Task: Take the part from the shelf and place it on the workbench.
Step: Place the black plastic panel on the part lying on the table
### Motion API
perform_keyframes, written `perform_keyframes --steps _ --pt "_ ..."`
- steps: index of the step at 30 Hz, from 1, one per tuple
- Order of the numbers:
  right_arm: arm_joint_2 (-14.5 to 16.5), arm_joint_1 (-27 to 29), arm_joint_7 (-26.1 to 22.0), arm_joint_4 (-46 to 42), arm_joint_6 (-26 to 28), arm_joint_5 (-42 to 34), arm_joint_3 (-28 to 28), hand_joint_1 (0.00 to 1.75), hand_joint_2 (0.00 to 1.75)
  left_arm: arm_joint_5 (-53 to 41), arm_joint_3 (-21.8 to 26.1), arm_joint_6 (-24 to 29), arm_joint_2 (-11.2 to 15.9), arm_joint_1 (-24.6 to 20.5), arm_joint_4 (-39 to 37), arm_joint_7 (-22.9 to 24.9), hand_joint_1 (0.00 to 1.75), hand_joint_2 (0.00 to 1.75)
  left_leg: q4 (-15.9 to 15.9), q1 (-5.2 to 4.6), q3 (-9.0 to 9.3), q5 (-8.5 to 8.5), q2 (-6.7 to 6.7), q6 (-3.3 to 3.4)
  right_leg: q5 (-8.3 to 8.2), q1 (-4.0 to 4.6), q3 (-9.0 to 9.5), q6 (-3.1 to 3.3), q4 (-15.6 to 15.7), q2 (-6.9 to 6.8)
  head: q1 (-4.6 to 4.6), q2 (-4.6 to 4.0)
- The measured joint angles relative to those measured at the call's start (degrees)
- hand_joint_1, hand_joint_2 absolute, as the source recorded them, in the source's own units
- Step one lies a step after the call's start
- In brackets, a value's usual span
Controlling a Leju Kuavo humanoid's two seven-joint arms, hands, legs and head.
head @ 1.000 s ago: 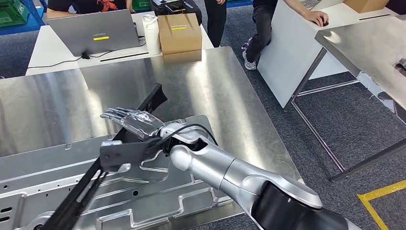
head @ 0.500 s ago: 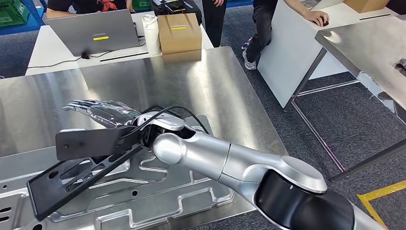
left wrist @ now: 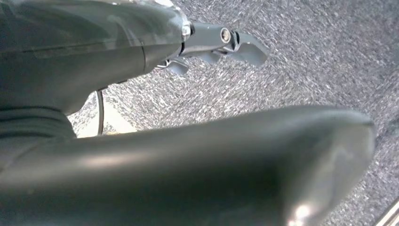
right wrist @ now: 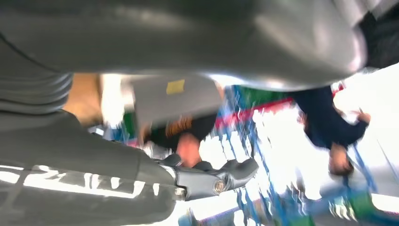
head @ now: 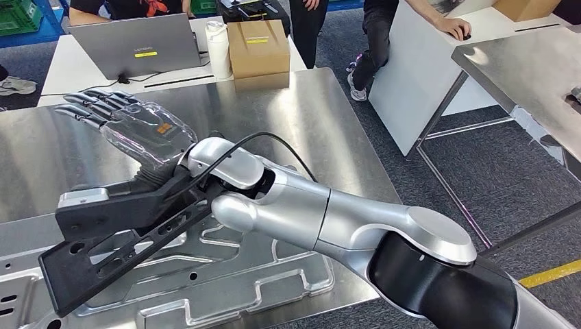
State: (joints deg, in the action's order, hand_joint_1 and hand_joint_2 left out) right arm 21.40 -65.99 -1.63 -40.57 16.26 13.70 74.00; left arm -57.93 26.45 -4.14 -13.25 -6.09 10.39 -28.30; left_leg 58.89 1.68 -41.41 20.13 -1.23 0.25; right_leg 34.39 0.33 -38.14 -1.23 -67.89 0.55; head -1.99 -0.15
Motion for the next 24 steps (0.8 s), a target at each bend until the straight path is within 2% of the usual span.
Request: perform_keyframes --steps 1,2,3,4,5,7,8,9,12,13,14,15,17,18,19,20,22,23,24 --pt "-0.04 0.17 0.02 -0.49 0.37 2.10 0.14 0.00 0.00 0.01 0.05 -0.01 0.02 -0.10 0.02 0.05 0.00 0.00 0.00 0.13 -0.11 -0.10 0.01 -0.09 1.63 -0.24 -1.48 -0.15 -3.14 0.00 -0.13 0.00" --pt "-0.09 0.44 0.05 -0.99 0.37 3.58 0.24 0.00 0.00 0.03 0.08 0.00 0.05 -0.20 0.02 0.11 0.00 0.00 0.01 0.26 -0.23 -0.21 0.04 -0.24 2.53 -0.49 -2.52 -0.32 -5.41 -0.01 -0.22 0.00" --pt "-0.13 0.71 0.09 -1.47 0.25 4.62 0.30 0.00 0.00 0.07 0.12 0.00 0.11 -0.34 0.06 0.18 0.00 0.00 0.03 0.42 -0.39 -0.36 0.06 -0.46 2.59 -0.78 -2.80 -0.55 -6.21 -0.02 -0.26 0.00" --pt "-0.16 0.93 0.16 -2.01 0.11 5.42 0.34 0.00 0.00 0.12 0.15 -0.01 0.20 -0.56 0.13 0.25 0.00 0.00 0.08 0.62 -0.61 -0.56 0.07 -0.77 1.96 -1.12 -2.28 -0.83 -5.52 -0.05 -0.30 0.00" --pt "-0.17 1.08 0.25 -2.60 -0.06 6.00 0.36 0.00 0.00 0.15 0.19 -0.01 0.29 -0.86 0.19 0.30 0.00 0.00 0.16 0.86 -0.89 -0.81 0.08 -1.15 0.78 -1.53 -0.82 -1.17 -3.19 -0.11 -0.34 0.00" --pt "-0.08 1.18 0.33 -4.04 -0.45 6.77 0.35 0.00 0.00 0.19 0.25 -0.02 0.48 -1.62 0.33 0.36 0.00 0.00 0.62 1.16 -1.54 -1.23 0.03 -2.19 -1.81 -2.24 3.43 -1.90 3.81 -0.54 -0.57 0.00" --pt "0.05 1.26 0.32 -4.79 -0.59 7.00 0.33 0.00 0.00 0.23 0.26 -0.03 0.55 -1.90 0.38 0.38 0.00 0.00 0.79 1.23 -1.73 -1.34 0.04 -2.75 -2.78 -2.34 4.71 -1.89 6.15 -0.73 -0.61 0.00" --pt "0.17 1.39 0.28 -5.50 -0.71 7.22 0.33 0.00 0.00 0.27 0.28 -0.06 0.60 -2.08 0.42 0.44 0.00 0.00 0.76 1.30 -1.75 -1.50 0.12 -3.31 -3.39 -2.26 5.22 -1.64 7.27 -0.87 -0.54 0.00" --pt "0.27 1.90 0.37 -6.99 -1.33 7.84 0.34 0.00 0.00 0.33 0.47 -0.18 0.70 -2.14 0.42 0.89 0.00 0.00 -0.21 1.85 -1.46 -2.34 0.57 -4.80 -4.76 -1.75 4.43 0.07 7.20 -0.60 0.23 0.00" --pt "0.27 2.04 0.45 -7.37 -1.59 8.02 0.32 0.00 0.00 0.33 0.56 -0.19 0.79 -2.17 0.41 1.04 0.00 0.00 0.36 1.96 -1.79 -1.69 0.72 -5.02 -5.19 -1.75 4.24 0.52 7.25 -0.52 0.49 0.00" --pt "0.26 2.19 0.51 -7.72 -1.77 8.18 0.30 0.00 0.00 0.32 0.62 -0.20 0.90 -2.21 0.40 1.15 0.00 0.00 2.06 1.98 -2.46 -0.16 0.83 -5.07 -5.57 -1.80 4.05 0.88 7.31 -0.50 0.82 0.00" --pt "0.26 2.33 0.56 -8.03 -1.87 8.29 0.29 0.00 0.00 0.31 0.66 -0.20 1.00 -2.30 0.40 1.21 0.00 0.00 5.21 1.85 -3.50 2.21 0.92 -4.97 -5.81 -1.85 3.92 1.09 7.32 -0.50 1.16 0.00" --pt "0.22 2.66 0.61 -8.41 -2.04 8.47 0.25 0.00 0.00 0.27 0.65 -0.22 1.13 -2.48 0.40 1.23 0.00 0.00 13.57 1.42 -5.70 7.06 0.98 -4.85 -5.96 -1.73 3.73 1.23 7.25 -0.54 1.62 0.00" --pt "0.20 2.88 0.62 -8.48 -2.18 8.53 0.24 0.00 0.00 0.22 0.62 -0.25 1.16 -2.55 0.40 1.19 0.00 0.00 16.68 1.27 -6.20 8.42 0.98 -4.84 -5.96 -1.70 3.72 1.22 7.21 -0.57 1.70 0.00" --pt "0.17 3.09 0.63 -8.52 -2.33 8.57 0.23 0.00 0.00 0.19 0.56 -0.30 1.19 -2.61 0.40 1.13 0.00 0.00 17.68 1.23 -5.78 8.73 0.99 -4.85 -5.91 -1.74 3.73 1.14 7.17 -0.57 1.72 0.00" --pt "0.13 3.25 0.65 -8.54 -2.45 8.60 0.21 0.00 0.00 0.15 0.49 -0.35 1.20 -2.63 0.41 1.02 0.00 0.00 16.38 1.27 -4.40 8.06 1.02 -4.88 -5.80 -1.88 3.76 0.96 7.09 -0.54 1.72 0.00" --pt "0.07 3.42 0.67 -8.70 -2.56 8.64 0.14 0.00 0.00 0.10 0.24 -0.42 1.17 -2.60 0.40 0.79 0.00 0.00 10.08 1.48 -0.36 5.99 1.01 -5.25 -5.33 -2.18 3.72 0.19 6.70 -0.41 1.74 0.00" --pt "0.03 3.45 0.65 -8.79 -2.66 8.67 0.07 0.00 0.00 0.08 0.11 -0.45 1.07 -2.64 0.42 0.68 0.00 0.00 7.25 1.53 1.12 5.66 0.90 -5.23 -5.08 -2.18 3.51 -0.24 6.28 -0.36 1.87 0.00" --pt "0.01 3.54 0.57 -8.96 -2.77 8.73 -0.03 0.00 0.00 0.04 0.02 -0.47 0.97 -2.67 0.42 0.65 0.00 0.00 5.68 1.53 1.80 5.77 0.75 -5.06 -4.98 -2.09 3.28 -0.64 6.03 -0.32 1.90 0.00"
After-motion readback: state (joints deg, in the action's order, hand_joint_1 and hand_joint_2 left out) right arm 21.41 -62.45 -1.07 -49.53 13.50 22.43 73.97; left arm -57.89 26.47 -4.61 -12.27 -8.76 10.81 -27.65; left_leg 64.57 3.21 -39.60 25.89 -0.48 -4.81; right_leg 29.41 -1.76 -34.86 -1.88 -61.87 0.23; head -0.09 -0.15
